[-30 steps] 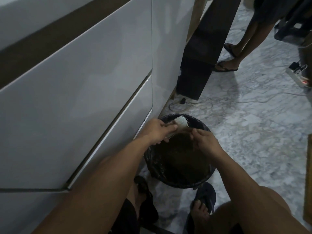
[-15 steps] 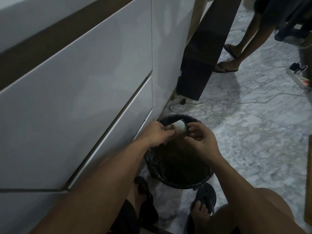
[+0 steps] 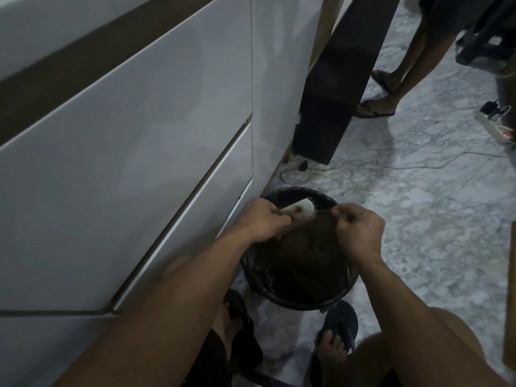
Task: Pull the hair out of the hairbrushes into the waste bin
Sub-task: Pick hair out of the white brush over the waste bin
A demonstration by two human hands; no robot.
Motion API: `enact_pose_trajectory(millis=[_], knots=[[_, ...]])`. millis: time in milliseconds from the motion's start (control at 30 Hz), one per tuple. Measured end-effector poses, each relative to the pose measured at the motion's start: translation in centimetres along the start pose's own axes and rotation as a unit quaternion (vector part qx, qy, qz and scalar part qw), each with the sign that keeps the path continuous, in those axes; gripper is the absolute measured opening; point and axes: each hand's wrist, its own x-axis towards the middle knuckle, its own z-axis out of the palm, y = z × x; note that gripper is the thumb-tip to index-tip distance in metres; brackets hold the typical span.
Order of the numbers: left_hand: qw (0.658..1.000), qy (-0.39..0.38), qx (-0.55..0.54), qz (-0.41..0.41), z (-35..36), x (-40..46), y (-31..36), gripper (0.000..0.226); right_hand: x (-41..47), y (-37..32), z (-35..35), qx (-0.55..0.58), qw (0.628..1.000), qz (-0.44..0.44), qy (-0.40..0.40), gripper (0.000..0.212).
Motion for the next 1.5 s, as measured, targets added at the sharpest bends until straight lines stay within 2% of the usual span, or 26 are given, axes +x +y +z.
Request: enact_pose_trajectory(millis=[100, 200, 233, 300, 367, 400, 533, 633, 800, 900, 967, 1000, 1067, 1133, 1200, 1267, 1333, 1433, 1500], knots=[[1.0, -0.002, -0.013, -0.004, -0.4, 0.0, -0.1, 0.021, 0.9, 0.8, -0.7, 0.003, 0.998, 0.051, 0.043, 0.013], [1.0, -0.002, -0.002, -0.005, -0.4, -0.1, -0.2, 0.023, 0.9, 0.9, -0.7, 0.007, 0.999, 0.046, 0.017, 0.01], [1.0, -0.003, 0.007, -0.006, -0.4, -0.1, -0.2, 0.025, 0.6, 0.8, -0.4, 0.019, 1.0, 0.02, -0.008, 0.01], [1.0, -0.01, 0.029, -0.004, -0.1, 0.0, -0.3, 0.029, -0.3, 0.4, 0.1, 0.039, 0.995, -0.069, -0.068, 0.03], [0.999, -0.024, 0.048, 0.001, 0.1, -0.1, -0.3, 0.032, -1.1, 0.2, 0.6, 0.019, 0.976, -0.174, -0.127, 0.047], [0.998, -0.03, 0.057, 0.005, 0.2, -0.1, -0.3, 0.034, -1.4, 0.1, 0.8, -0.006, 0.965, -0.213, -0.152, 0.049], [0.995, -0.06, 0.084, 0.016, 0.2, -0.4, -0.2, 0.035, -2.0, -0.5, 1.4, -0.094, 0.942, -0.269, -0.174, 0.027], [0.994, -0.068, 0.086, 0.018, 0.1, -0.4, -0.2, 0.024, -1.5, -0.5, 1.0, -0.082, 0.965, -0.211, -0.136, 0.02], [0.997, -0.018, 0.075, 0.012, -0.4, 0.0, -0.3, 0.028, 0.1, 0.4, -0.3, -0.094, 0.993, -0.074, -0.016, 0.024], [0.999, -0.008, 0.048, 0.015, -0.6, 0.0, -0.3, 0.031, 0.5, 0.9, -0.4, -0.082, 0.996, -0.006, 0.015, 0.021], [0.999, -0.011, 0.038, 0.018, -0.5, -0.2, -0.2, 0.031, 0.6, 1.0, -0.3, -0.046, 0.998, 0.048, -0.016, 0.02], [0.999, -0.011, 0.035, 0.022, -0.4, -0.2, -0.1, 0.031, 0.5, 0.8, -0.1, 0.009, 0.995, 0.082, -0.057, 0.026], [0.999, -0.014, 0.027, 0.035, -0.2, -0.3, 0.0, 0.028, 0.0, 0.3, 0.3, 0.159, 0.963, 0.146, -0.162, 0.054], [0.998, -0.022, 0.015, 0.048, -0.1, -0.7, 0.4, 0.023, -0.6, -0.2, 0.7, 0.232, 0.925, 0.174, -0.246, 0.077], [0.998, -0.028, 0.011, 0.049, 0.0, -0.9, 0.7, 0.017, -0.8, -0.7, 1.0, 0.288, 0.885, 0.197, -0.308, 0.072], [0.998, -0.04, 0.01, 0.04, -0.1, -0.8, 0.8, 0.013, -1.1, -1.3, 0.8, 0.306, 0.866, 0.202, -0.339, 0.046], [0.998, -0.05, 0.004, 0.032, -0.3, -0.6, 0.7, 0.016, -1.1, -1.4, 0.4, 0.24, 0.887, 0.19, -0.345, 0.023], [0.999, -0.035, 0.003, 0.024, -0.8, 0.0, 0.2, 0.023, -1.0, -0.9, -0.1, 0.111, 0.933, 0.123, -0.321, 0.03], [1.0, -0.019, -0.007, 0.021, -1.0, 0.4, -0.2, 0.022, -0.4, -0.4, -0.3, 0.053, 0.963, 0.116, -0.239, 0.033]])
